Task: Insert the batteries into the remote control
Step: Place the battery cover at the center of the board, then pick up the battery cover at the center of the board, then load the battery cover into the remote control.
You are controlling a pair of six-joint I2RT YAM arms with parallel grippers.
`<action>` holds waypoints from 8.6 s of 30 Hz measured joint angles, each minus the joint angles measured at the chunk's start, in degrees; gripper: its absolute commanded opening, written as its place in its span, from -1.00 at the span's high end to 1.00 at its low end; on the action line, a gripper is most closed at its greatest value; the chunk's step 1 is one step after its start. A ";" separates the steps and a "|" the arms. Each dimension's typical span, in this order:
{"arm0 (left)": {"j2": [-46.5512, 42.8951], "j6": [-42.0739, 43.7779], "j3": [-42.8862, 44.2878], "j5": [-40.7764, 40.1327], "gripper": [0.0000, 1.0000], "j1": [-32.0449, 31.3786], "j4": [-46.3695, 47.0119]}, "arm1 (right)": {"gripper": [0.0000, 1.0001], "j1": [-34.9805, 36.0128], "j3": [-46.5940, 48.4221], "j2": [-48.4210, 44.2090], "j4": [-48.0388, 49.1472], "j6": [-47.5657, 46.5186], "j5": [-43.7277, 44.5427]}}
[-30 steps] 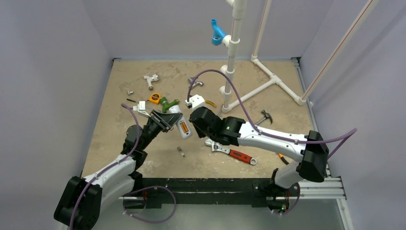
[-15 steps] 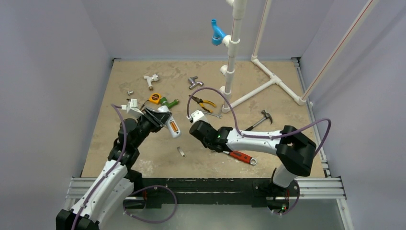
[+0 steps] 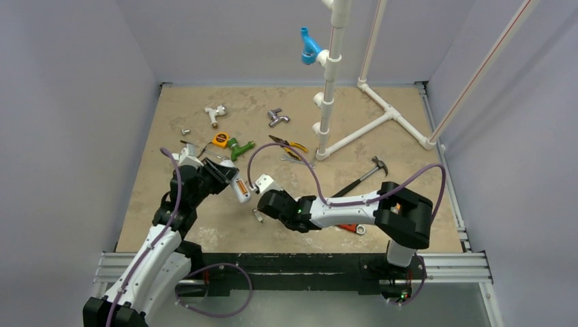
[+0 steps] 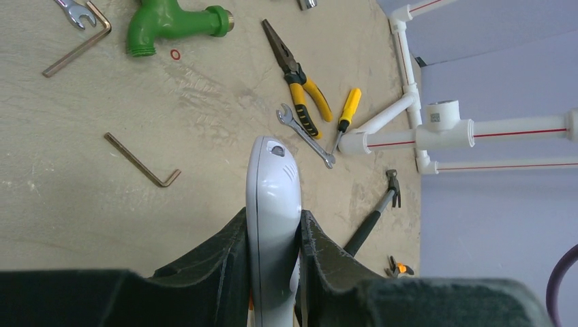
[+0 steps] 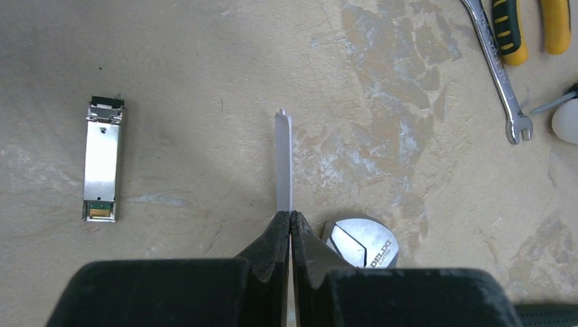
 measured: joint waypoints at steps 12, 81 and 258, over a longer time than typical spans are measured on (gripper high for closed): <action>0.33 0.11 0.15 -0.02 1.00 0.35 -0.42 | 0.96 3.63 0.76 2.49 0.15 -3.02 4.35; 0.39 0.07 0.15 0.50 1.00 1.11 -0.33 | 0.37 -14.29 -2.01 0.63 5.27 -18.60 -37.70; 22.67 -8.13 -13.00 -2.99 1.00 -10.54 58.12 | 0.66 -11.34 23.41 -4.94 -19.45 10.58 -24.76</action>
